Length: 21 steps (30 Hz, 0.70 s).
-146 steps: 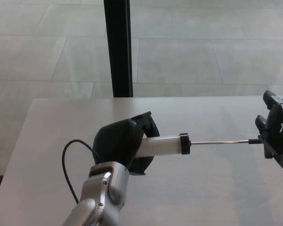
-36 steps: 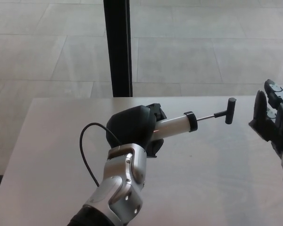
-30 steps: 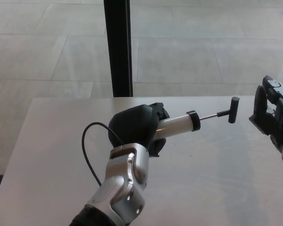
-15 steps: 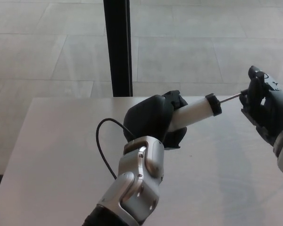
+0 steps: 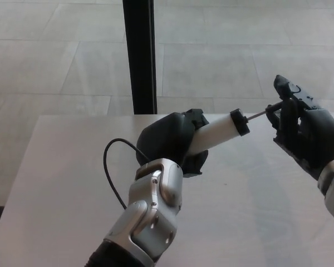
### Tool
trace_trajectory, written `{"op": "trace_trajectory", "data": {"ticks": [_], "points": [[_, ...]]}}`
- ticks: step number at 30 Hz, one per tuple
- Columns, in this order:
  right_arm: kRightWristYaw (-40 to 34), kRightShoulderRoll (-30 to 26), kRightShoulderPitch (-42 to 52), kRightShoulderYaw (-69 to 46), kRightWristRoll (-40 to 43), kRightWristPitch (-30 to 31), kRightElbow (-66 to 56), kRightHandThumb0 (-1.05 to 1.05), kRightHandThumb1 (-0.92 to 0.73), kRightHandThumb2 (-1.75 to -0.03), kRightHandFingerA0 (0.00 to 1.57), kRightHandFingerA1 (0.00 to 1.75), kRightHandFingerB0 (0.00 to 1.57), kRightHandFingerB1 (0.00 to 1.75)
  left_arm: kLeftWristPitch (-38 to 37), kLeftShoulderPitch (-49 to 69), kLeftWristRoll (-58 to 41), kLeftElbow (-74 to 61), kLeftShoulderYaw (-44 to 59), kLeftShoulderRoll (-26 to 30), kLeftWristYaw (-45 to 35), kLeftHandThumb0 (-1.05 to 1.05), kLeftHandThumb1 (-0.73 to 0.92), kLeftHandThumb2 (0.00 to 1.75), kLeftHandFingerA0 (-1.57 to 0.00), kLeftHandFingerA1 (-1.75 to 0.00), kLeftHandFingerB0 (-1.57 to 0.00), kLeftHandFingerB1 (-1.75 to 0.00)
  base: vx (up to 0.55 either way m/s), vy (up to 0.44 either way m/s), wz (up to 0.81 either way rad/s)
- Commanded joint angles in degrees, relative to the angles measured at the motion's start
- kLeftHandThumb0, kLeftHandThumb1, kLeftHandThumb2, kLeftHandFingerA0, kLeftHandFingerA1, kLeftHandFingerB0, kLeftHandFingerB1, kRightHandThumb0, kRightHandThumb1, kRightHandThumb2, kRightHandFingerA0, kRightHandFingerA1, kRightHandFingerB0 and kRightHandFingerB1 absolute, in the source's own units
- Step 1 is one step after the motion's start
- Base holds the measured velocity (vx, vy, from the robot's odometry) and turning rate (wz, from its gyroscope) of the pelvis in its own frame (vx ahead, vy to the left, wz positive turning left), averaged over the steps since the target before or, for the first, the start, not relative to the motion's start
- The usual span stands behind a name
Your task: The robot uses its left hand to lift the air pump kept on the middle of the desk and use the right hand to compress the handle
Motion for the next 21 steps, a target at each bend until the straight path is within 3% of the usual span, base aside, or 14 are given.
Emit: {"op": "trace_trajectory", "data": {"ticks": [1, 2, 4, 5, 7, 8, 9, 10, 11, 12, 17, 18, 21], "points": [[1.93, -3.65, 1.05, -0.96, 0.16, 0.30, -1.45, -1.01, -0.92, -0.99, 0.00, 0.00, 0.00, 0.00, -2.63, 2.27, 0.90, -1.78, -1.22, 3.98, -0.67, -0.15, 0.50, 1.16, -0.92, -1.75, -0.75, -1.63, 0.00, 0.000, 0.00], [1.93, -3.96, 1.22, -2.12, 1.08, 0.03, -1.37, -1.03, -0.92, -0.93, 0.00, 0.00, 0.00, 0.00, -1.46, 2.73, 0.43, -2.39, -0.41, 4.37, -1.08, -0.24, 0.52, 1.15, -1.21, -1.41, -1.04, -1.29, 0.00, 0.000, 0.00], [2.33, -4.30, 1.30, -2.80, 1.64, -0.19, -1.16, -1.03, -0.92, -0.93, 0.00, 0.00, 0.00, 0.00, -1.51, 3.01, 0.03, -2.74, -0.08, 4.99, -1.20, -0.24, 0.52, 1.15, -1.21, -1.41, -1.04, -1.29, 0.00, 0.000, 0.00], [2.17, -4.87, 1.32, -3.50, 1.98, 1.64, -1.34, -1.05, -0.92, -0.89, 0.00, 0.00, 0.00, 0.00, -1.14, 3.09, -0.51, -3.11, 0.64, 5.24, -1.49, -0.16, 0.57, 1.08, -0.93, -1.75, -0.73, -1.66, 0.00, 0.000, 0.00], [2.32, -5.23, 1.32, -3.58, 1.84, 2.00, -1.25, -1.05, -0.92, -0.89, 0.00, 0.00, 0.00, 0.00, -0.91, 2.98, -0.39, -3.16, 0.62, 5.38, -1.54, -0.15, 0.56, 1.09, -0.92, -1.75, -0.73, -1.67, 0.00, 0.000, 0.00], [2.03, -5.69, 1.13, -3.67, 1.79, 3.49, -1.42, -1.05, -0.92, -0.90, 0.00, 0.00, 0.00, 0.00, -0.78, 2.75, 0.45, -3.52, 0.01, 5.96, -1.83, -0.26, 0.52, 1.15, -1.20, -1.41, -1.01, -1.29, 0.00, 0.000, 0.00], [1.92, -5.84, 0.99, -3.60, 1.65, 3.71, -1.31, -1.05, -0.92, -0.91, 0.00, 0.00, 0.00, 0.00, -0.76, 2.70, 0.37, -3.45, 0.04, 5.94, -1.79, -0.27, 0.50, 1.16, -1.19, -1.39, -1.00, -1.28, 0.00, 0.000, 0.00], [2.04, -6.02, 0.77, -3.63, 1.71, 3.80, -1.13, -1.04, -0.83, -1.28, 0.00, 0.15, 0.00, 0.00, -1.24, 2.83, 0.43, -3.61, -0.08, 6.09, -1.56, -0.18, 0.49, 1.17, -0.91, -1.75, -0.74, -1.64, 0.00, 0.000, 0.00], [2.24, -6.14, 0.48, -3.81, 1.93, 3.75, -0.83, -1.04, -0.83, -1.28, 0.00, 0.15, 0.00, 0.00, -1.15, 2.81, 0.96, -3.78, -0.51, 6.32, -1.52, -0.19, 0.49, 1.17, -0.91, -1.75, -0.77, -1.60, 0.00, 0.000, 0.00], [2.29, -6.36, 0.20, -4.04, 2.00, 3.47, -0.68, -1.05, -0.92, -0.91, 0.00, 0.00, 0.00, 0.00, -1.64, 2.60, 0.43, -3.49, -0.18, 6.11, -1.30, -0.18, 0.49, 1.17, -0.92, -1.75, -0.73, -1.65, 0.00, 0.000, 0.00], [1.19, -6.37, -0.93, -4.59, 1.94, 5.21, -0.57, -1.05, -0.92, -0.90, 0.00, 0.00, 0.00, 0.00, -1.36, 2.42, 0.38, -3.45, -0.17, 6.38, -1.81, -0.17, 0.55, 1.08, -0.90, -1.75, -0.70, -1.66, 0.00, 0.000, 0.00], [0.44, -5.83, -1.39, -4.49, 1.99, 6.51, -1.09, -1.05, -0.92, -0.89, 0.00, 0.00, 0.00, 0.00, -1.60, 2.46, 0.63, -3.44, -0.30, 6.51, -1.48, -0.17, 0.50, 1.16, -0.92, -1.75, -0.78, -1.59, 0.00, 0.000, 0.00], [-0.40, -4.67, -2.67, -3.81, 1.89, 7.43, -1.43, -1.05, -0.92, -0.90, 0.00, 0.00, 0.00, 0.00, -1.17, 2.06, 0.66, -3.55, -0.20, 6.29, -1.40, -0.16, 0.49, 1.18, -0.90, -1.75, -0.77, -1.61, 0.00, 0.000, 0.00]]}}
